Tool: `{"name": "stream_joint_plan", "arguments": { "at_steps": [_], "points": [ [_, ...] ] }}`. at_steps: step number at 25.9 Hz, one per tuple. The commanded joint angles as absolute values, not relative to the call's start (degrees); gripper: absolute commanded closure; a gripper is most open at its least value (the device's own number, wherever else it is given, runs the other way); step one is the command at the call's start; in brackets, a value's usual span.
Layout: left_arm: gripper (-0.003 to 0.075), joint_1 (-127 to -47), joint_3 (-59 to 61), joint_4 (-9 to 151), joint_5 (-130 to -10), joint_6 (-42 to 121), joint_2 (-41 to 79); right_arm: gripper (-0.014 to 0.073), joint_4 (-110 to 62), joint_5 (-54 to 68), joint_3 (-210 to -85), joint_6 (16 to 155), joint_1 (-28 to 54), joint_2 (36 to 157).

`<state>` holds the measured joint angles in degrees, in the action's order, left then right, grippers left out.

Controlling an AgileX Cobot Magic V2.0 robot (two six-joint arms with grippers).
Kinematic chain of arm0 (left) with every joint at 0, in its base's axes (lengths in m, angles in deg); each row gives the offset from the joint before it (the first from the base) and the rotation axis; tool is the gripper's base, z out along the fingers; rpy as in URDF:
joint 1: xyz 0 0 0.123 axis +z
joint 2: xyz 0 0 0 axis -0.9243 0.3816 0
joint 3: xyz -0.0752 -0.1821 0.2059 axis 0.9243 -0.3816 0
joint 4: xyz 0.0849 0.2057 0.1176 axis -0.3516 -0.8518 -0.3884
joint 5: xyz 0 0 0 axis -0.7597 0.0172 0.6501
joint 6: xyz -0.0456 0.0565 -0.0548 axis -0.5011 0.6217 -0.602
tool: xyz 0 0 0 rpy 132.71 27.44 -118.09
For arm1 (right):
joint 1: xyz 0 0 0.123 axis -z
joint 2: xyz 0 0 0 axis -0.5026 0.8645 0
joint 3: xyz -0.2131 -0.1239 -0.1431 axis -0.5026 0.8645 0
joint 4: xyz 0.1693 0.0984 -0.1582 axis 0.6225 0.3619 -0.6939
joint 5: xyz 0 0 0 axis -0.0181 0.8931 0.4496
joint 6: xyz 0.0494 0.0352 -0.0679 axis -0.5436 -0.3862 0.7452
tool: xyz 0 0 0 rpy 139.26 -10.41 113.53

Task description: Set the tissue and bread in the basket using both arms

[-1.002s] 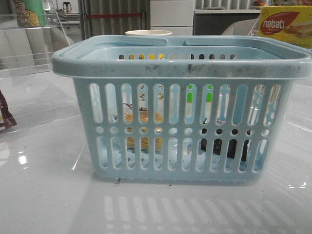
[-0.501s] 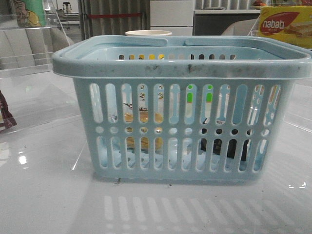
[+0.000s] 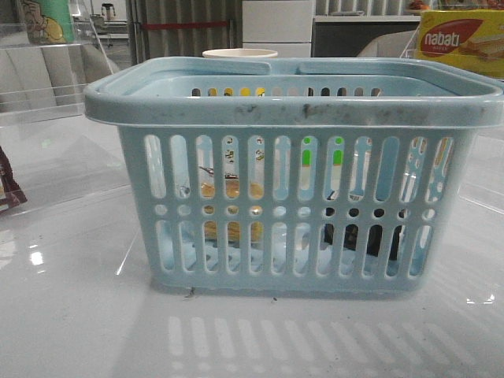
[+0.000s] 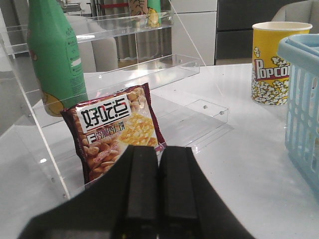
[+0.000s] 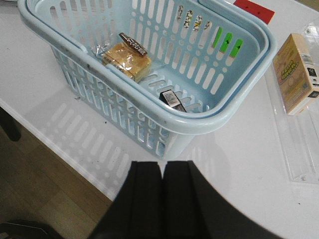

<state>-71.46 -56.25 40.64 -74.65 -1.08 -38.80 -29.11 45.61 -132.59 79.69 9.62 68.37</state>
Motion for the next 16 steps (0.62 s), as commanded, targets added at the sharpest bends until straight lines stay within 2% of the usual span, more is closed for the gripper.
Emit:
{"name": "stream_joint_plan", "arguments": {
  "at_steps": [1,16],
  "points": [
    [0.0630,-71.28,-56.83,43.18,-84.87,-1.64,-39.90,0.0539,-29.09,41.87,-134.07,80.28,9.70,68.68],
    [0.0630,-71.28,-56.71,43.28,-85.53,-1.64,-39.77,0.0539,-29.09,41.87,-134.07,80.28,9.70,68.68]
  ]
}}
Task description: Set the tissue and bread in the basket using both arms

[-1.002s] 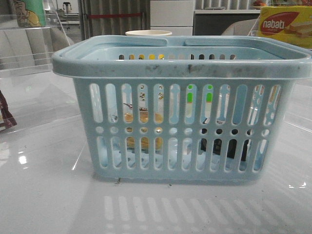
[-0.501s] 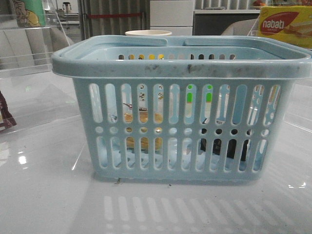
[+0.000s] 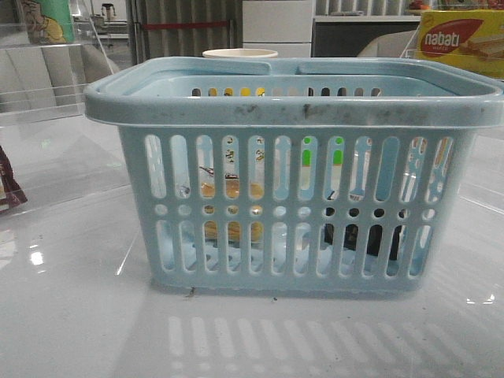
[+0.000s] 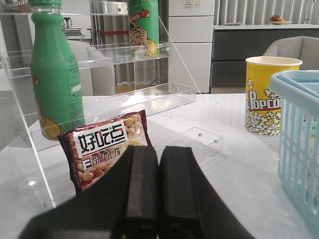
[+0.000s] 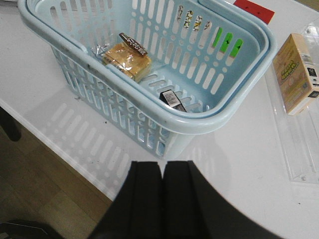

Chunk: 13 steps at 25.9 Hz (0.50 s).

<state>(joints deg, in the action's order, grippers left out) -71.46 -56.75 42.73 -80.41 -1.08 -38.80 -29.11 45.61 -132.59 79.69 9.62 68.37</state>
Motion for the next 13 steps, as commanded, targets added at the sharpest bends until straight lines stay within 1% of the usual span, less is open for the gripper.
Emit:
{"name": "stream_joint_plan", "arguments": {
  "at_steps": [1,11,13],
  "points": [
    [0.0630,-71.28,-56.71,43.28,-85.53,-1.64,-39.77,0.0539,-29.09,41.87,-134.07,80.28,9.70,68.68],
    [0.0630,-71.28,-56.71,43.28,-85.53,-1.64,-39.77,0.0539,-29.09,41.87,-134.07,80.28,9.70,68.68],
    [0.0630,-71.28,-56.71,43.28,-85.53,-1.64,-39.77,0.0539,-29.09,40.67,-132.79,80.28,9.63,67.04]
  ]
}}
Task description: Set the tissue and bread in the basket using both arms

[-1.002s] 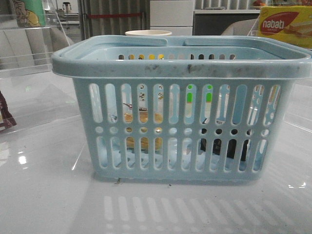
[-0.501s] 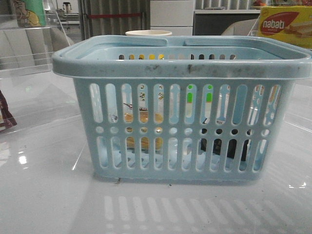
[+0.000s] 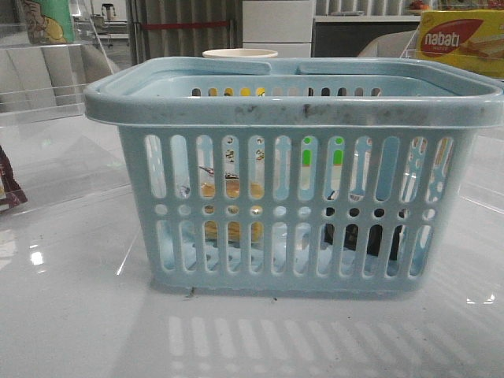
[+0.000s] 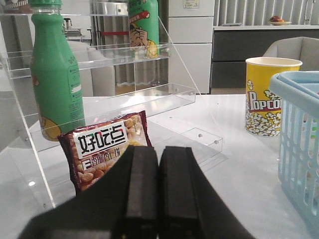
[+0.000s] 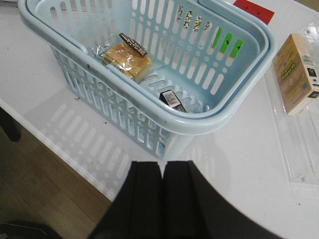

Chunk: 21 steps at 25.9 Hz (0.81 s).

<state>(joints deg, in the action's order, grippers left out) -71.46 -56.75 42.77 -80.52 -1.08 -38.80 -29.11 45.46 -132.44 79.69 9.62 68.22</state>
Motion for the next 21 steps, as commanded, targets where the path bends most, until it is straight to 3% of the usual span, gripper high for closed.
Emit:
{"name": "stream_joint_plan", "arguments": {
  "at_steps": [1,12,21],
  "points": [
    [0.0630,-71.28,-56.71,43.28,-85.53,-1.64,-39.77,0.0539,-29.09,39.83,-131.54,80.28,10.05,65.82],
    [0.0630,-71.28,-56.71,43.28,-85.53,-1.64,-39.77,0.0539,-28.52,4.36,-103.23,80.28,30.06,43.77],
    [0.0630,-71.28,-56.71,43.28,-85.53,-1.64,-39.77,0.0539,-28.52,-9.14,-85.18,80.28,32.87,36.28]
  ]
}}
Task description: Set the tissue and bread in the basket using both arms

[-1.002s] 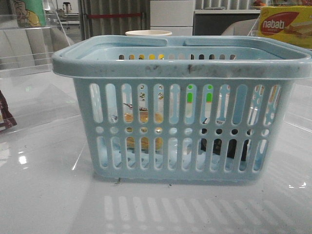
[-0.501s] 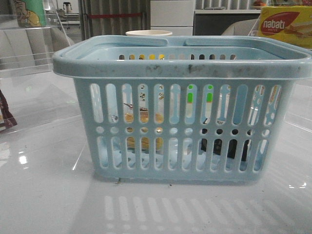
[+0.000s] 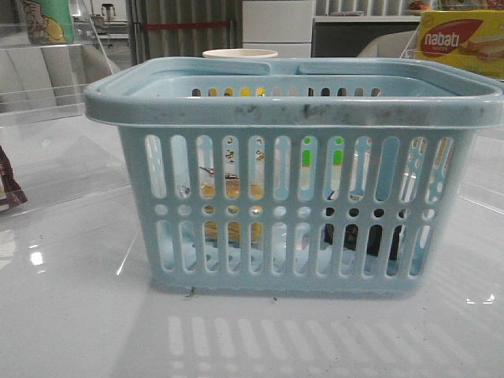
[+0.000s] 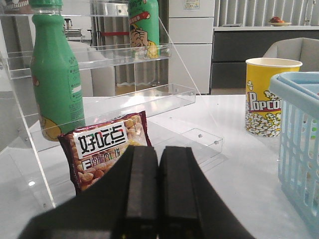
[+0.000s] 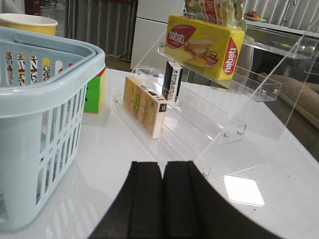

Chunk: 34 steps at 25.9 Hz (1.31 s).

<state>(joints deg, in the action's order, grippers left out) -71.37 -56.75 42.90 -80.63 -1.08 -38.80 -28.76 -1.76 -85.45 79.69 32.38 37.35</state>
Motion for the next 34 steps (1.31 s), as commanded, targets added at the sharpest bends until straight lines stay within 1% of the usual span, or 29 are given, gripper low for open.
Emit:
{"name": "stream_joint_plan", "arguments": {
  "at_steps": [1,10,14,17,34],
  "points": [
    [0.0630,-71.28,-56.71,43.28,-85.53,-1.64,-39.77,0.0539,-28.52,-9.40,-85.18,80.28,32.87,36.28],
    [0.0630,-71.28,-56.71,43.28,-85.53,-1.64,-39.77,0.0539,-28.83,-10.62,-85.12,79.22,32.59,36.28],
    [0.0630,-71.28,-56.71,43.28,-85.53,-1.64,-39.77,0.0539,-37.23,-11.35,-85.12,69.02,32.53,36.23],
    [0.0630,-71.28,-56.71,43.28,-85.53,-1.64,-39.77,0.0539,-38.14,-11.46,-85.12,63.34,32.53,36.23],
    [0.0630,-71.28,-56.71,43.28,-85.53,-1.64,-39.77,0.0539,-38.14,-11.46,-85.12,62.86,32.53,36.28]
  ]
}}
